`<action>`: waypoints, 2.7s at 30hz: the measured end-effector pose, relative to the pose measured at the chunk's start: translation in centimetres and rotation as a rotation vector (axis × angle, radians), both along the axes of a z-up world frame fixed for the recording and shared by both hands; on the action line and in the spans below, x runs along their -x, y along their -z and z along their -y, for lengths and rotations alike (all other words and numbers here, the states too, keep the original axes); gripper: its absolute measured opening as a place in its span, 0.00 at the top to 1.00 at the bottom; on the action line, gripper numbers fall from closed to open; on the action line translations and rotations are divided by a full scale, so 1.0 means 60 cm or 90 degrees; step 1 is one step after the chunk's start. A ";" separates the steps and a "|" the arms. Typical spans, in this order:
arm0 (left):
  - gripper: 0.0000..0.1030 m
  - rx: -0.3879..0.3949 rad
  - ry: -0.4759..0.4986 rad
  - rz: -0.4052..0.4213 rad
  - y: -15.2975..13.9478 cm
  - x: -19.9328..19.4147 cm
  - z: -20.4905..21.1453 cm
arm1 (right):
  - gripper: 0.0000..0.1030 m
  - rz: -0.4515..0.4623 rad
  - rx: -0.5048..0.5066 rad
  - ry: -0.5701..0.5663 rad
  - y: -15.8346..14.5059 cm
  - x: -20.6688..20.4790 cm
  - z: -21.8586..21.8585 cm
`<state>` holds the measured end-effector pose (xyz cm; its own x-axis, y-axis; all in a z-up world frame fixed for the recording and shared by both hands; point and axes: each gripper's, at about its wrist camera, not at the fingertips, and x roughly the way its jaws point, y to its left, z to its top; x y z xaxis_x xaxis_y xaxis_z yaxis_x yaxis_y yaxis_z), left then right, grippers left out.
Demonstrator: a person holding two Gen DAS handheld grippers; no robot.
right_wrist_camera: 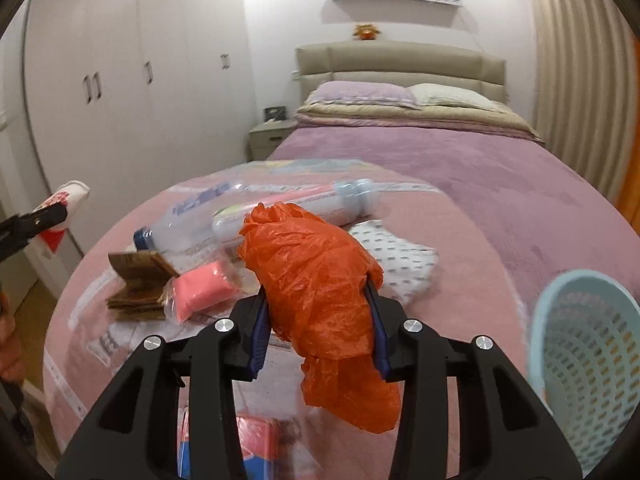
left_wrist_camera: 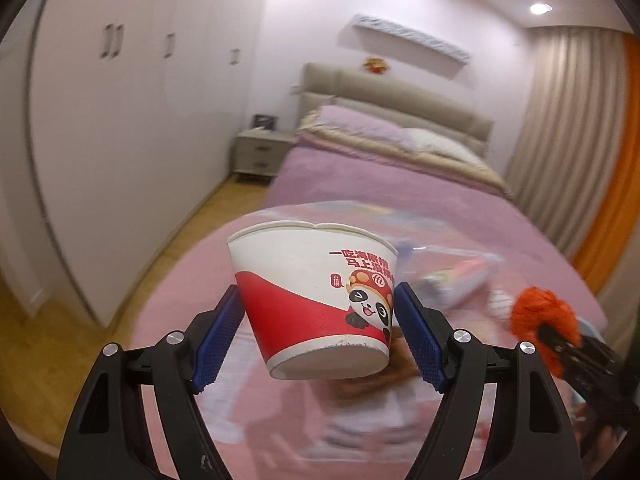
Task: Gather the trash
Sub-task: 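Carry cup and bag over the blue basket and release both, then grasp the cardboard pieces with left gripper while right grasps tiger card box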
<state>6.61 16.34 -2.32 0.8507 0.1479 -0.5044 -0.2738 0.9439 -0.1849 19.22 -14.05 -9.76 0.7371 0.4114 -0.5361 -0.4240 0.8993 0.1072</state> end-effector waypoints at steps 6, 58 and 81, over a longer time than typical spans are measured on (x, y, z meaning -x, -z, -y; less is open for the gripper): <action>0.28 0.014 0.111 0.029 -0.022 -0.018 0.112 | 0.63 0.046 -0.023 0.062 -0.067 0.033 0.086; 0.15 -0.004 0.460 -0.012 -0.030 -0.130 0.465 | 0.38 -0.078 -0.102 0.377 -0.028 0.045 0.423; 0.28 0.078 0.118 -0.014 0.028 -0.016 -0.011 | 0.37 -0.120 -0.013 0.002 0.002 0.142 0.020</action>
